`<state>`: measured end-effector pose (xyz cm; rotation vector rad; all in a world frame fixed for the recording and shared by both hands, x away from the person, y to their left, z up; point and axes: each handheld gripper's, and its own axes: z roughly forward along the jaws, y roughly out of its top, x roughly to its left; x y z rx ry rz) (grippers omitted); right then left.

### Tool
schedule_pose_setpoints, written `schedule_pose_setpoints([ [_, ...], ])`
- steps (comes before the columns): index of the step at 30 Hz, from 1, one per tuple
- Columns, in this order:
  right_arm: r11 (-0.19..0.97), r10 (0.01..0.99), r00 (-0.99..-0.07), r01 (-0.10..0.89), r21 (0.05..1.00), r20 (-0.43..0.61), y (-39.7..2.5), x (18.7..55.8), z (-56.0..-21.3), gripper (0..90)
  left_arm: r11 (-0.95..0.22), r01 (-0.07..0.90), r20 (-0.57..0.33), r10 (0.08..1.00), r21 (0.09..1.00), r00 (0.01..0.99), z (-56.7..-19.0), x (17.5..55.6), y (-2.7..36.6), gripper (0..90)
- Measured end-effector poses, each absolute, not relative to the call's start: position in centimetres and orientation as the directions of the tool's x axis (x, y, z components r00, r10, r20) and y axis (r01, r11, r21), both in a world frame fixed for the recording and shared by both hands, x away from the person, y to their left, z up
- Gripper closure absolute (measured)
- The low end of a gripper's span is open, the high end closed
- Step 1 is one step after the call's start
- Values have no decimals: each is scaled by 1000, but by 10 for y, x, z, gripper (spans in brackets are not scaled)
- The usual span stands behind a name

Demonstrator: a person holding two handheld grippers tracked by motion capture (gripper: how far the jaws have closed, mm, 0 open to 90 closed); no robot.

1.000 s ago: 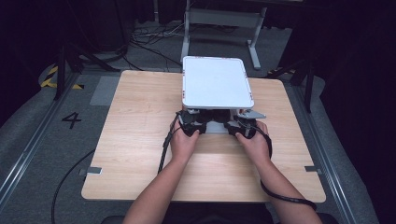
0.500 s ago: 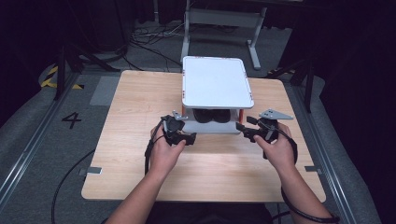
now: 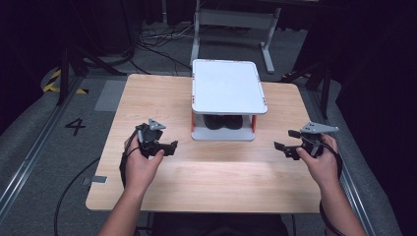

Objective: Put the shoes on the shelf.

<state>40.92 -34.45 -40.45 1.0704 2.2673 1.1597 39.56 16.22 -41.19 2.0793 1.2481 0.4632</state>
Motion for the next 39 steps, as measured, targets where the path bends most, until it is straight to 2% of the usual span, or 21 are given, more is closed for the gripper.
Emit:
schedule_pose_setpoints([
  [2,366,782,-623,440,820,-15,-353,409,-411,196,-309,648,-29,890,696,456,-415,393,172,201],
  [5,332,822,-570,476,815,-2,-368,412,-422,174,-347,631,-22,866,694,500,-419,385,184,160],
  [9,312,835,-550,508,802,24,-383,417,-437,172,-372,589,-11,839,717,544,-427,379,194,162],
  [15,363,820,-573,544,756,18,-394,424,-466,156,-336,650,-40,870,681,491,-447,384,203,162],
  [23,401,815,-579,546,735,-14,-396,429,-484,157,-276,712,11,936,646,353,-464,396,208,163],
  [31,345,858,-513,583,736,5,-396,431,-488,143,-257,715,-1,941,650,339,-477,406,206,152],
  [39,344,859,-513,586,734,7,-395,431,-488,137,-231,698,-16,944,677,329,-483,412,208,107],
])
